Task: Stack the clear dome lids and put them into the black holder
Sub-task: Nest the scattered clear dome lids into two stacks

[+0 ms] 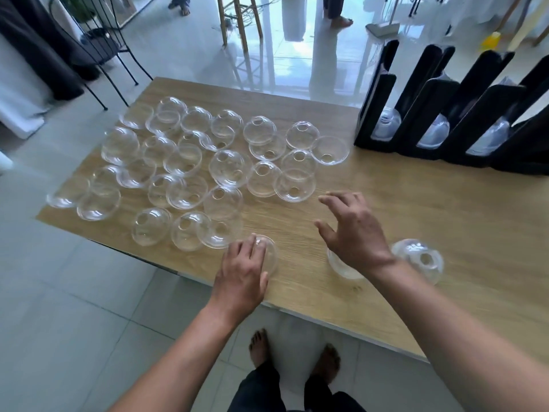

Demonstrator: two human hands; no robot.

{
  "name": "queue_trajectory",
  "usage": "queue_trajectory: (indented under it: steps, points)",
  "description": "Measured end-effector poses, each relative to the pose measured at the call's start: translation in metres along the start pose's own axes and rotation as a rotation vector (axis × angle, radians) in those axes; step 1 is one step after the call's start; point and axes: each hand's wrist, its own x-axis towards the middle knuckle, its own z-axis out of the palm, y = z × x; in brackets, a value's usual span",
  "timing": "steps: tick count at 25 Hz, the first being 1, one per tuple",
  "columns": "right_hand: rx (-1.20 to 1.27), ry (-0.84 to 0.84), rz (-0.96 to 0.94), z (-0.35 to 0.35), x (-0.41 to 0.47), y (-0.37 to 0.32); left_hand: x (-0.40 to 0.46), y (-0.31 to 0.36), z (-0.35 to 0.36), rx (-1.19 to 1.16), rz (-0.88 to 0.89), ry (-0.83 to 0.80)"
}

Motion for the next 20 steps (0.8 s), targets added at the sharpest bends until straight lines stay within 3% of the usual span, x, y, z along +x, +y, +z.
queue_trajectory:
  steps: [7,10,13,15,17,20]
  points:
    - [-0.486,-0.323,-0.094,0.047,0.077,-0.012,0.008,0.002,0.005,-0.08,0.129,-0.032]
    - [-0.148,-0.154,0.041,0.04,0.061,-0.006,0.017,-0.005,0.008,-0.133,0.137,-0.111]
    - [0.519,-0.025,0.441,0.022,0.055,0.009,0.023,-0.006,0.013,-0.166,0.16,-0.183]
    - [0.796,-0.044,0.756,0.014,0.06,0.028,0.03,-0.005,0.017,-0.19,0.174,-0.204]
    - [0.817,-0.075,0.952,0.007,0.063,0.046,0.035,-0.005,0.02,-0.217,0.179,-0.193]
    - [0.538,-0.072,0.96,0.008,0.067,0.063,0.041,-0.006,0.023,-0.26,0.179,-0.169]
